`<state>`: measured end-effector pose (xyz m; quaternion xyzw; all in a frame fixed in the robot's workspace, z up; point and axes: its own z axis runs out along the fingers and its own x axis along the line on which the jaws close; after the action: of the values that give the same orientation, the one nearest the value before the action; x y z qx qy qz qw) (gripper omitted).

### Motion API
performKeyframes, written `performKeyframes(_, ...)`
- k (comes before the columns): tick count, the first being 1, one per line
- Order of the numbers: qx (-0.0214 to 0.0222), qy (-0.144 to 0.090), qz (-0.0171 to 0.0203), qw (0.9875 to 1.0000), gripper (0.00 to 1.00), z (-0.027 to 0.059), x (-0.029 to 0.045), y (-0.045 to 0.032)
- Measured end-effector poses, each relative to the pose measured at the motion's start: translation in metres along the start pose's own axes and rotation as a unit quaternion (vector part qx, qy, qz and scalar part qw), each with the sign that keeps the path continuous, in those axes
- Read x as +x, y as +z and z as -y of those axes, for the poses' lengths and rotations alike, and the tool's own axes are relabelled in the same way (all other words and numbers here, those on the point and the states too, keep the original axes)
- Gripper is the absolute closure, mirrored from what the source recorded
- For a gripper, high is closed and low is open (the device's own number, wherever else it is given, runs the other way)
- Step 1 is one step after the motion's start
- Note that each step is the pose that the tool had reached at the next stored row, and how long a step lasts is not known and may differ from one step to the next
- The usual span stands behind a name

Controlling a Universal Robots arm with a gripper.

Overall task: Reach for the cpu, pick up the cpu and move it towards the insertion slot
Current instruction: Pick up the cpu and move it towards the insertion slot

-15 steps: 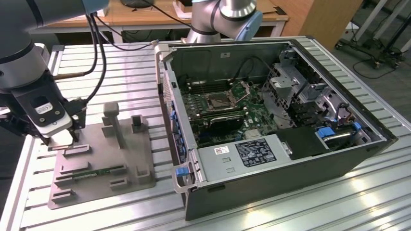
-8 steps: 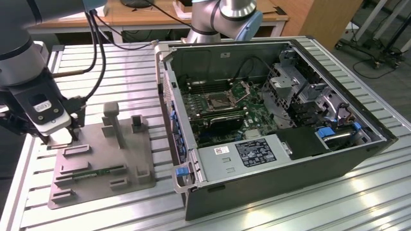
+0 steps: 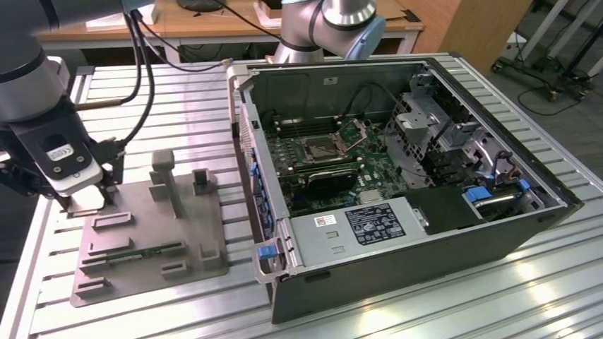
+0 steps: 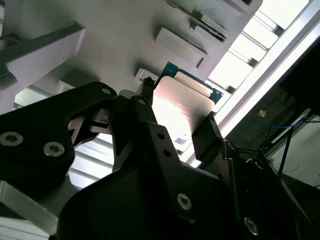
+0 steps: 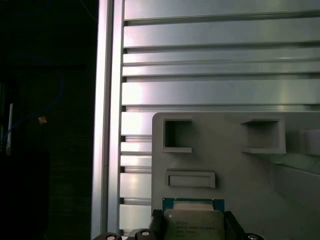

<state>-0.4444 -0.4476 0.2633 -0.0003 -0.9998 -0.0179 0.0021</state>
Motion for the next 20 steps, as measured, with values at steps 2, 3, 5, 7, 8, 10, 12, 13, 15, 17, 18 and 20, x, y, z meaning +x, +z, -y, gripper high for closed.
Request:
performKeyframes(2,0.0000,0.000,-0.0001,1.0000,0.45,-0.0001,0.0000,-0.0012)
performKeyframes(3,0.0000,0.000,-0.0002,1.0000,0.45,-0.0001,0.0000,-0.0017)
performKeyframes(5,0.0000,0.000,-0.0004,1.0000,0.45,-0.0001,-0.0001,-0.0029)
performKeyframes(7,0.0000,0.000,-0.0005,1.0000,0.45,-0.0001,-0.0001,-0.0041)
performKeyframes(8,0.0000,0.000,-0.0005,1.0000,0.45,-0.0002,-0.0001,-0.0046)
performKeyframes(10,0.0000,0.001,-0.0007,1.0000,0.45,-0.0002,-0.0001,-0.0058)
performKeyframes(12,0.0000,0.001,-0.0008,1.0000,0.45,-0.0002,-0.0002,-0.0068)
performKeyframes(13,0.0000,0.001,-0.0009,1.0000,0.45,-0.0003,-0.0002,-0.0071)
performKeyframes(15,-0.0001,0.001,-0.0009,1.0000,0.45,-0.0003,-0.0002,-0.0072)
performKeyframes(17,0.0000,0.001,-0.0010,1.0000,0.45,-0.0003,-0.0002,-0.0074)
performKeyframes(18,0.0000,0.001,-0.0010,1.0000,0.45,-0.0003,-0.0002,-0.0074)
performKeyframes(20,0.0000,0.001,-0.0010,1.0000,0.45,-0.0003,-0.0002,-0.0076)
